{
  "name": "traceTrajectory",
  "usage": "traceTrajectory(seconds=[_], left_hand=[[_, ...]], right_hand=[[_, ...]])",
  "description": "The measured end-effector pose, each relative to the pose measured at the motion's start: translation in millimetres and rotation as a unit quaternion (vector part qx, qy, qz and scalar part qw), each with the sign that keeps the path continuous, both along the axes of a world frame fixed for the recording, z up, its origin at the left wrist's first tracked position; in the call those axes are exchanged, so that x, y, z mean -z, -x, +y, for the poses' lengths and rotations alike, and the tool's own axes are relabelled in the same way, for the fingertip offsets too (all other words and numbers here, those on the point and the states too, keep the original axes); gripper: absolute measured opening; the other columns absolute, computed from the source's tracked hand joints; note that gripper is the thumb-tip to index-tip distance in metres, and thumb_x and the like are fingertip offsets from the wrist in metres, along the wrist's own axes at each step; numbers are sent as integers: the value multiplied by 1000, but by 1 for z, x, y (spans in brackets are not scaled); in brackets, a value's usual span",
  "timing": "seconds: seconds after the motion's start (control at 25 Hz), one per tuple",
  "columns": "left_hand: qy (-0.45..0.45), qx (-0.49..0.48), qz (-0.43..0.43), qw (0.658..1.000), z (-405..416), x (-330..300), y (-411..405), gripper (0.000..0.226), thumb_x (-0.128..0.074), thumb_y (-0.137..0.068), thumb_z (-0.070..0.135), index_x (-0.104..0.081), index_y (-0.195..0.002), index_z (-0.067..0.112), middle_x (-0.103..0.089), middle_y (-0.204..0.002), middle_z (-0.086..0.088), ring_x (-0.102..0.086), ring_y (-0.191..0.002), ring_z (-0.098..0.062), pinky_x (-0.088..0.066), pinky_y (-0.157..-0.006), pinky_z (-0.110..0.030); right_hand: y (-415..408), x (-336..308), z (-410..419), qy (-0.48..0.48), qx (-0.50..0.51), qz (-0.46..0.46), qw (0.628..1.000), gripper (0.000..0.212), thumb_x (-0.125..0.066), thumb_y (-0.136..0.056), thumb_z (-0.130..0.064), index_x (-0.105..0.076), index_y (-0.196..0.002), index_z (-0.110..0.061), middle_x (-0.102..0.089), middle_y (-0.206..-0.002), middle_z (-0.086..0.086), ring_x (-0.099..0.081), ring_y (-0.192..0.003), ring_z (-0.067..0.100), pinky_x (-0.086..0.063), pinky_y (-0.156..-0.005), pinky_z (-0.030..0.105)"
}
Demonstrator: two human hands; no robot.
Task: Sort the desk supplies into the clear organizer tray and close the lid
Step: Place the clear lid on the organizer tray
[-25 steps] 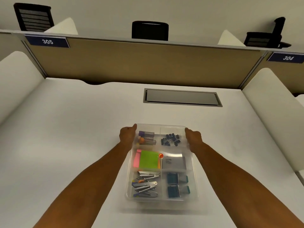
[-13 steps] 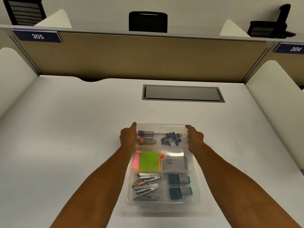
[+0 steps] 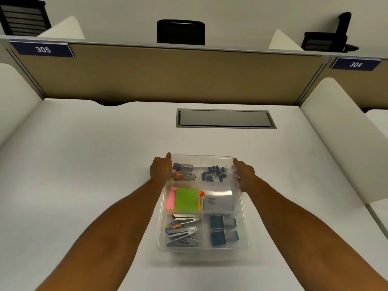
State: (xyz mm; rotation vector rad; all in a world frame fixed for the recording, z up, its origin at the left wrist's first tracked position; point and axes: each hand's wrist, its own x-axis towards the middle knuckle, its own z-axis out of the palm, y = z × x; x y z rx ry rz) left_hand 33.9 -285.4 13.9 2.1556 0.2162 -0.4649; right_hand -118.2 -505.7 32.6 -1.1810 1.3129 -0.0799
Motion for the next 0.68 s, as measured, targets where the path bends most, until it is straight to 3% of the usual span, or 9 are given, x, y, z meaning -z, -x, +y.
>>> traceTrajectory(seconds=[0.12,0.2,0.32,0.4,0.44,0.56,0.68], left_hand=[[-17,54,-24,998,5,-6,3,43,-46,-95,40,-63,-93,0,-69,-95,-18,-59,-77,-27,-42,-65,-28],[-33,73,-43,996,9,-7,7,35,-51,-93,33,-64,-101,1,-69,-104,-17,-63,-92,-31,-43,-71,-30],[-40,83,-76,993,17,-11,14,27,-57,-92,21,-61,-115,8,-66,-116,-14,-61,-107,-32,-43,-81,-30],[-28,93,-97,991,21,-12,18,30,-59,-92,16,-57,-122,11,-65,-119,-14,-61,-107,-31,-40,-80,-28],[-22,99,-105,989,22,-11,19,32,-59,-92,14,-56,-124,12,-65,-120,-14,-62,-106,-30,-40,-79,-27],[5,103,-111,988,25,-9,21,37,-59,-92,10,-57,-129,11,-63,-127,-12,-60,-113,-26,-37,-80,-19],[13,108,-122,987,25,-4,20,37,-57,-94,9,-57,-131,8,-60,-132,-13,-57,-120,-26,-38,-91,-20]], right_hand=[[6,-9,3,41,-5,3,999,16,-63,-89,-17,-62,-100,-6,-62,-93,10,-59,-77,23,-48,-76,35],[8,-13,5,62,-21,14,998,14,-59,-90,-7,-63,-102,0,-62,-98,13,-57,-84,25,-48,-76,36],[14,-14,13,156,-113,34,981,38,-55,-93,-3,-56,-131,-1,-60,-125,15,-58,-105,29,-49,-100,42],[19,-13,22,257,-219,33,941,53,-55,-94,-5,-42,-146,-8,-50,-143,13,-51,-126,32,-43,-108,41],[21,-12,26,307,-284,44,907,58,-56,-95,-7,-36,-149,-10,-50,-143,14,-51,-128,33,-42,-108,39],[22,-7,27,376,-418,111,819,71,-56,-97,-12,-17,-155,-15,-58,-128,17,-61,-107,28,-51,-95,33],[27,-4,27,360,-450,133,806,82,-55,-98,-10,-1,-157,-22,-61,-122,14,-65,-96,22,-51,-82,26]])
